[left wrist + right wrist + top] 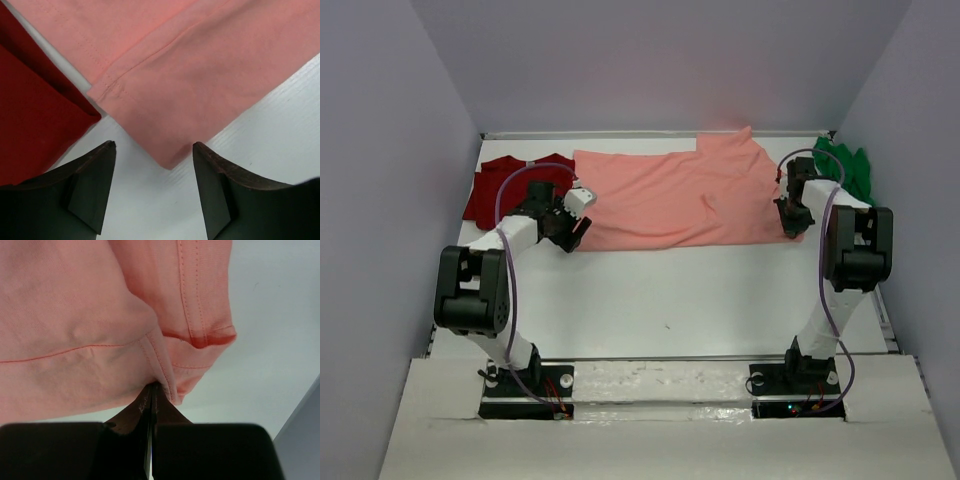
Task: Fold and stack the t-shirts
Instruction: Fold the tshirt
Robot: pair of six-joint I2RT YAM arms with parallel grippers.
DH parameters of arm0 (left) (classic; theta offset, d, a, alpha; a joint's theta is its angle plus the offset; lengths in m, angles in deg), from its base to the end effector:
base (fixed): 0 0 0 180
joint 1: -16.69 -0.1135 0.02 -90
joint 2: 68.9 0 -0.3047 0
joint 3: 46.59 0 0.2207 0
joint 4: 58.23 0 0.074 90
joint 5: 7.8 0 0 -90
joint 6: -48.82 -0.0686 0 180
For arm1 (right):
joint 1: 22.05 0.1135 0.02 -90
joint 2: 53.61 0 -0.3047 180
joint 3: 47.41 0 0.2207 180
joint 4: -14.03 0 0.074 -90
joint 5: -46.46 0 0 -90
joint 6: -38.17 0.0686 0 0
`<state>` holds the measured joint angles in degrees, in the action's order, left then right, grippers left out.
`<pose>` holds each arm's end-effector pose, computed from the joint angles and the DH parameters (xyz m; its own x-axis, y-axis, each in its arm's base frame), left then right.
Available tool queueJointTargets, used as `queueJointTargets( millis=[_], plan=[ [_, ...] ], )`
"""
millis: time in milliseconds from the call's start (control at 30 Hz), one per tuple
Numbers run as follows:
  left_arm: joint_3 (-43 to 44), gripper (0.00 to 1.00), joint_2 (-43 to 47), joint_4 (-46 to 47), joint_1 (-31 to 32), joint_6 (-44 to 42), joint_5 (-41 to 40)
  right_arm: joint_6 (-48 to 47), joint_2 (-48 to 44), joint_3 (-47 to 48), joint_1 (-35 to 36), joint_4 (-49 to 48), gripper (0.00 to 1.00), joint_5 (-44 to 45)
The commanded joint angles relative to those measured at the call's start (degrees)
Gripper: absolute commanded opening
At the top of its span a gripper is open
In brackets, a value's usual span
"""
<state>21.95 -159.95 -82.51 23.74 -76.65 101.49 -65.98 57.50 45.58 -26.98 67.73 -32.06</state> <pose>0.3192 -0.0623 0.2325 -0.3916 0.6003 -0.6973 0.6969 0.6884 0.2012 0.3810 -0.0466 0.1949 -0.9536 -0.1582 -0.2563 -0.0897 0.9615 -0.2596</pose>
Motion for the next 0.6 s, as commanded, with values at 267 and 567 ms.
queueJointTargets(
  millis=[267,567],
  plan=[
    [8.39,0.49,-7.21,-7.83,0.25,1.36,1.19,-0.61,0.33,1.89,-0.96,-0.14,0.00,0.64],
    [7.70,0.27,-7.83,-13.63,0.60,-4.97,4.35,-0.70,0.42,2.68,-0.96,-0.14,0.00,1.26]
  ],
)
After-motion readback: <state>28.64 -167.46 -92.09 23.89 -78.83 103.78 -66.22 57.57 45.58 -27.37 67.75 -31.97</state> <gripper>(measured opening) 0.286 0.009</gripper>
